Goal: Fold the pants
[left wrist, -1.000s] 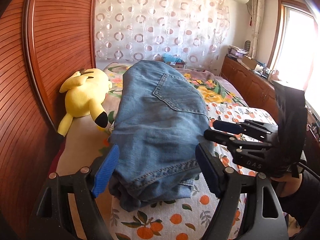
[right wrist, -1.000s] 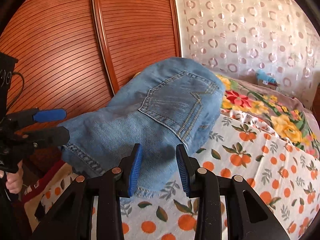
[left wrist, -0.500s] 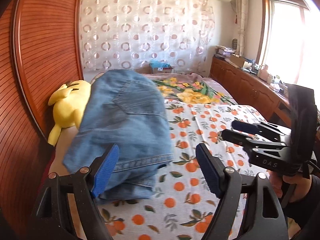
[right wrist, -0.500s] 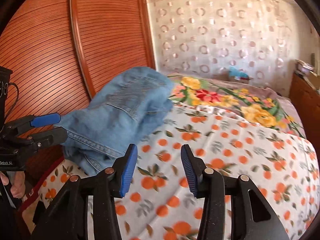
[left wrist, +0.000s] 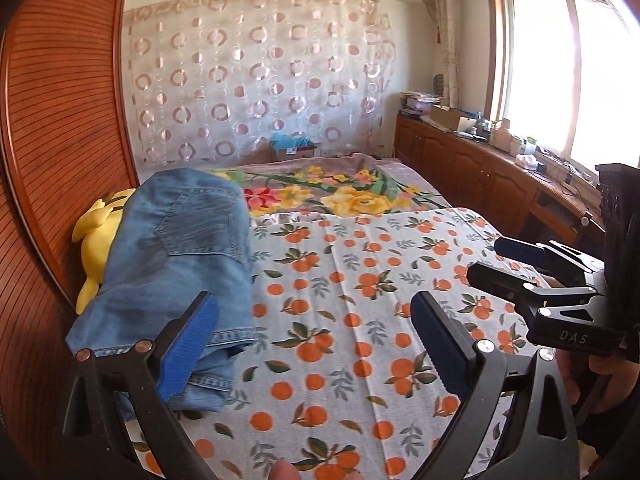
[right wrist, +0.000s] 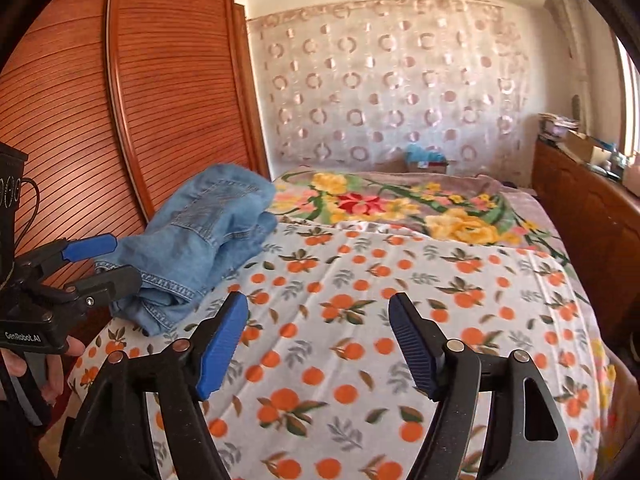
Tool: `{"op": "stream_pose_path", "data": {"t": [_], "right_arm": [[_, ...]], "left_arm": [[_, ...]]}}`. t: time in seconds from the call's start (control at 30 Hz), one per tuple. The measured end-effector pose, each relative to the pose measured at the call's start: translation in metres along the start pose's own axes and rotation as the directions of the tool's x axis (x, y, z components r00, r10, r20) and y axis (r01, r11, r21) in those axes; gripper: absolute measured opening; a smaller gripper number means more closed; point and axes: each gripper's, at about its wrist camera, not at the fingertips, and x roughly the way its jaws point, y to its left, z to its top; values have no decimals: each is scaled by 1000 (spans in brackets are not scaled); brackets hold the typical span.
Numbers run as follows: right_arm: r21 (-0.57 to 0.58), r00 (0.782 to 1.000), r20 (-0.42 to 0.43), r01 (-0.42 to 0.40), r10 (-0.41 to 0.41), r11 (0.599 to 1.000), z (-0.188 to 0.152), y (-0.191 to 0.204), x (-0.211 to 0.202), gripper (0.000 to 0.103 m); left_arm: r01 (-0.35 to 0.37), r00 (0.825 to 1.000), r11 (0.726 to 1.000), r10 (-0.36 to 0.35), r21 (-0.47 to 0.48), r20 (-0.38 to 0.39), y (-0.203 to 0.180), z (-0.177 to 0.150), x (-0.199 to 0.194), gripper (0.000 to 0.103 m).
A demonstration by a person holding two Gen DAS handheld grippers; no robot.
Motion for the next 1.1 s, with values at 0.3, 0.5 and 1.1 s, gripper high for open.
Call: {"op": "stream_pose_path", "data": {"t": [0.3, 0.5, 1.1], "right_arm": [[31, 996, 41, 77, -78, 997, -4, -8, -40, 76], [31, 992, 70, 107, -109, 994, -9, 0, -67, 76], [44, 974, 162, 152, -157, 987, -35, 23, -131, 76]], "left_arm": [[24, 999, 999, -25, 36, 27, -39, 8, -11, 97], [44, 997, 998, -48, 52, 66, -61, 11, -30, 97], [-35, 989, 999, 31, 23, 144, -73, -6, -97, 97]]}}
